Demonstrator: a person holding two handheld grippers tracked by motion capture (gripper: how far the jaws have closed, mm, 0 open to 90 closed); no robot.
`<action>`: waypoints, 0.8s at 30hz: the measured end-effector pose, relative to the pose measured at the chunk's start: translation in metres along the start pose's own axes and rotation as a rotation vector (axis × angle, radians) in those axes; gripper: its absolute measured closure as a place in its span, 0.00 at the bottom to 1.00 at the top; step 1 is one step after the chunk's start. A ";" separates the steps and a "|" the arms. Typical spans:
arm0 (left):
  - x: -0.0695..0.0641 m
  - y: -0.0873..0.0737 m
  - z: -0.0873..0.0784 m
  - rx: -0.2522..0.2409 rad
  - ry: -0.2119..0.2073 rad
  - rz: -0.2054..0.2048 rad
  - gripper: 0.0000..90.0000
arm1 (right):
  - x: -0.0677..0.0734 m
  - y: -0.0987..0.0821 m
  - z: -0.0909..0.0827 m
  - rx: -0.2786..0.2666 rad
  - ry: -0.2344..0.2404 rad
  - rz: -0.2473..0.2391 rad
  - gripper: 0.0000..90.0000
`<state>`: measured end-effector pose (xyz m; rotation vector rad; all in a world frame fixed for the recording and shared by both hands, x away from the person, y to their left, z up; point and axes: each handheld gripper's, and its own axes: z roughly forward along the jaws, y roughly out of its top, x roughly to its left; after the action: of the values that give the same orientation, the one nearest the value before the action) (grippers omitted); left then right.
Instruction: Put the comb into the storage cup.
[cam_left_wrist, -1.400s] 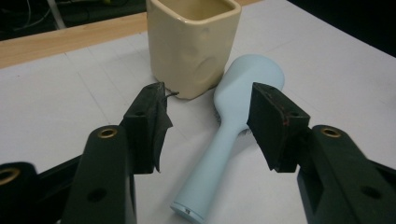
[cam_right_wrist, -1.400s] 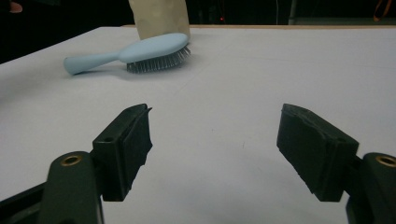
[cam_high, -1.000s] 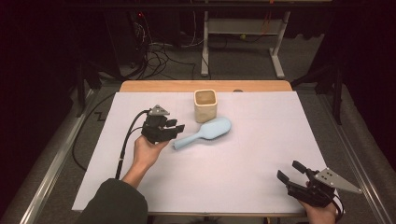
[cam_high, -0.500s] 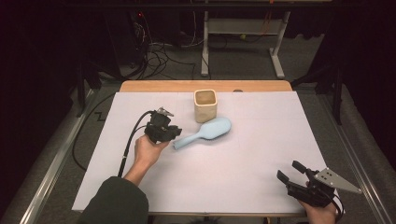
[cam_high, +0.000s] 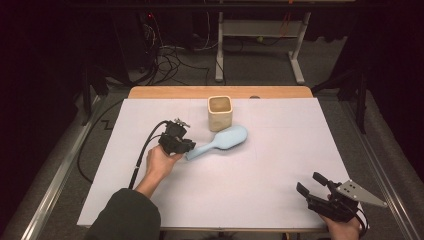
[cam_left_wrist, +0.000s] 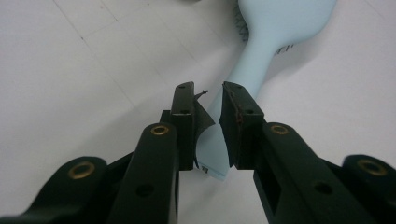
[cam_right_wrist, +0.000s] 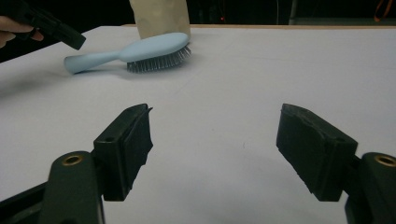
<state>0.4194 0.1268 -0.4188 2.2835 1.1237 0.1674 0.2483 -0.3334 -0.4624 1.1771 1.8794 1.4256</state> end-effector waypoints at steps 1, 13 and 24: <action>0.000 0.000 0.000 0.003 -0.002 0.002 0.83 | 0.000 0.000 0.000 0.000 0.000 0.000 0.30; -0.004 0.003 0.006 0.017 -0.020 0.016 0.73 | 0.000 0.000 0.001 0.006 -0.003 -0.001 0.30; -0.014 0.005 0.007 0.017 -0.028 0.043 0.66 | 0.001 0.000 0.001 0.007 -0.002 0.000 0.30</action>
<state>0.4163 0.1102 -0.4201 2.3192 1.0665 0.1419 0.2487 -0.3325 -0.4627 1.1811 1.8844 1.4185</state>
